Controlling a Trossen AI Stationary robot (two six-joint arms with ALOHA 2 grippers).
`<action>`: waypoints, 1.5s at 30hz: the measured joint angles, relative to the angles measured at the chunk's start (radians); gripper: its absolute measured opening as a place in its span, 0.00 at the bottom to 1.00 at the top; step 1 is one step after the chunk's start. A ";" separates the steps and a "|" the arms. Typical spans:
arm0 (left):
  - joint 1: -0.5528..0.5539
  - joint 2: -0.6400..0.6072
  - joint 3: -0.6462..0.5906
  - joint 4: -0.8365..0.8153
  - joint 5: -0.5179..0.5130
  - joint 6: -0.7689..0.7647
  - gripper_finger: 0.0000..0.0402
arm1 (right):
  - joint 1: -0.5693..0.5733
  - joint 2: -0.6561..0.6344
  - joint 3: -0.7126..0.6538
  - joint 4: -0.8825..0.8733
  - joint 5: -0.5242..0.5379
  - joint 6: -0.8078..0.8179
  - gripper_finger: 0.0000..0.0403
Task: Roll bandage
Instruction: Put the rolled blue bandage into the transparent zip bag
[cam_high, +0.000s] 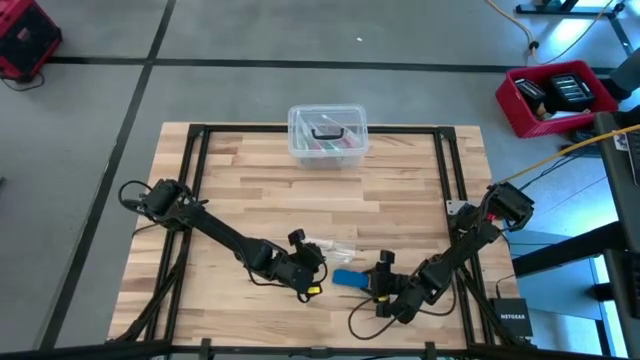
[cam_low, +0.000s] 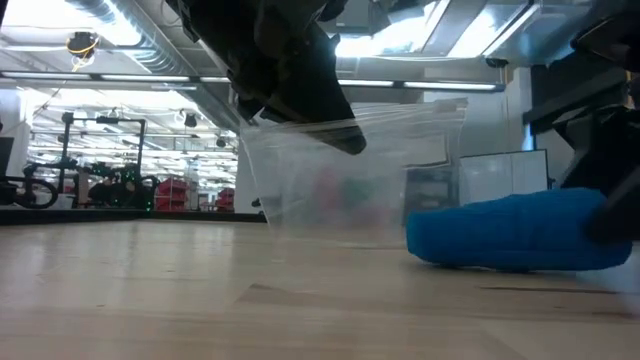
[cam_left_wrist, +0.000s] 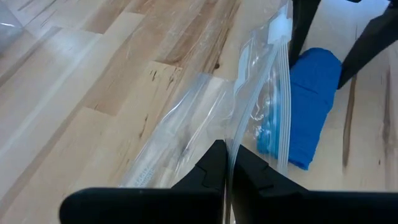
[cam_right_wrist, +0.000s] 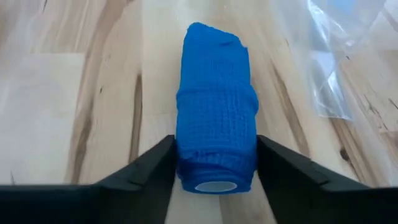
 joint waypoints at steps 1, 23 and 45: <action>0.000 0.000 0.000 0.000 0.000 0.000 0.01 | 0.000 0.002 0.000 0.000 0.000 0.000 0.50; -0.046 -0.002 0.001 0.070 -0.411 0.385 0.01 | 0.024 -0.156 0.334 -0.425 0.137 -0.096 0.15; -0.065 -0.003 0.002 0.247 -0.413 0.549 0.01 | -0.100 -0.126 0.337 -0.617 0.149 0.131 0.15</action>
